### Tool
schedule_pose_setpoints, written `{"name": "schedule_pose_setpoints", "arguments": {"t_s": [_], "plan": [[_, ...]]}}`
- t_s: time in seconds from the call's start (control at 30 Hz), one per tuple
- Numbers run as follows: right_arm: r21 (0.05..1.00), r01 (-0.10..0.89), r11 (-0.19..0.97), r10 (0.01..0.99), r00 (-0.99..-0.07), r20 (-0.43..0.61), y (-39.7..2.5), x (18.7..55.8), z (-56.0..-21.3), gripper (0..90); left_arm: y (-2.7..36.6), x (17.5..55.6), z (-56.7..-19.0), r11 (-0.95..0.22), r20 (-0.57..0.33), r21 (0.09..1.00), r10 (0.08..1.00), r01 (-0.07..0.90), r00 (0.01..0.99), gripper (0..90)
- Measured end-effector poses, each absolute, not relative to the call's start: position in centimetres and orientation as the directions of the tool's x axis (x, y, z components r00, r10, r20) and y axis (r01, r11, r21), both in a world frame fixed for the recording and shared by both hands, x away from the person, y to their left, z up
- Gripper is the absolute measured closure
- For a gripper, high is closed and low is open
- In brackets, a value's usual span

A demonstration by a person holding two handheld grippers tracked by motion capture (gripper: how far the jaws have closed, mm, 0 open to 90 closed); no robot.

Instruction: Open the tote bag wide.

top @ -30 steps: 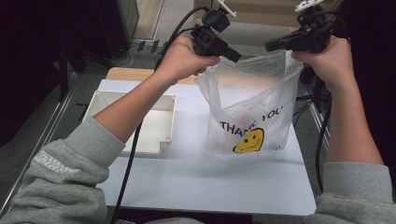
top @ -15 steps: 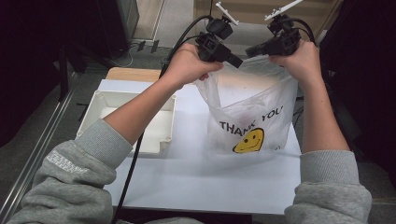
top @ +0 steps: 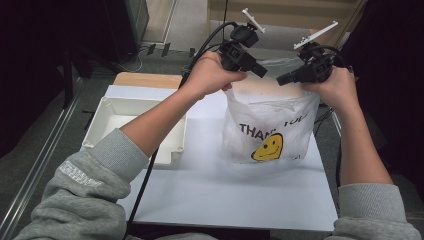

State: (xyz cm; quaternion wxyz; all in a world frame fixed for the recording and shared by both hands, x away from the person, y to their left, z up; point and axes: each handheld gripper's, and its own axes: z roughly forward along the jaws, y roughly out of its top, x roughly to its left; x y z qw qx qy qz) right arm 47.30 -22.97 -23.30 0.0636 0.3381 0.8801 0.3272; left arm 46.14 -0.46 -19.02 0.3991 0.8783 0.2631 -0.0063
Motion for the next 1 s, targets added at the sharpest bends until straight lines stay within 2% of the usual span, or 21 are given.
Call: {"name": "schedule_pose_setpoints", "arguments": {"t_s": [0.1,0.23,0.7,0.73,1.0], "plan": [[0.626,0.553,0.549,0.643,-0.758,0.106,-23.8,46.7,-23.6,90.0,-2.1,46.2,-18.4,-0.536,-0.204,0.718,0.449,0.444,0.870,87.5],[0.620,0.571,0.537,0.657,-0.745,0.116,-24.4,46.1,-23.9,90.0,-2.7,47.2,-19.3,-0.541,-0.217,0.694,0.472,0.475,0.855,87.4],[0.607,0.607,0.513,0.694,-0.709,0.122,-26.5,43.3,-25.9,90.0,-1.4,46.0,-23.7,-0.573,-0.266,0.653,0.439,0.495,0.858,87.1],[0.605,0.613,0.509,0.700,-0.703,0.123,-26.7,42.9,-26.3,90.0,-1.2,45.6,-24.3,-0.581,-0.248,0.656,0.437,0.482,0.865,87.0],[0.602,0.634,0.485,0.714,-0.685,0.146,-27.7,41.7,-27.7,90.0,-0.4,44.9,-26.9,-0.584,-0.276,0.621,0.461,0.522,0.844,87.0]]}}
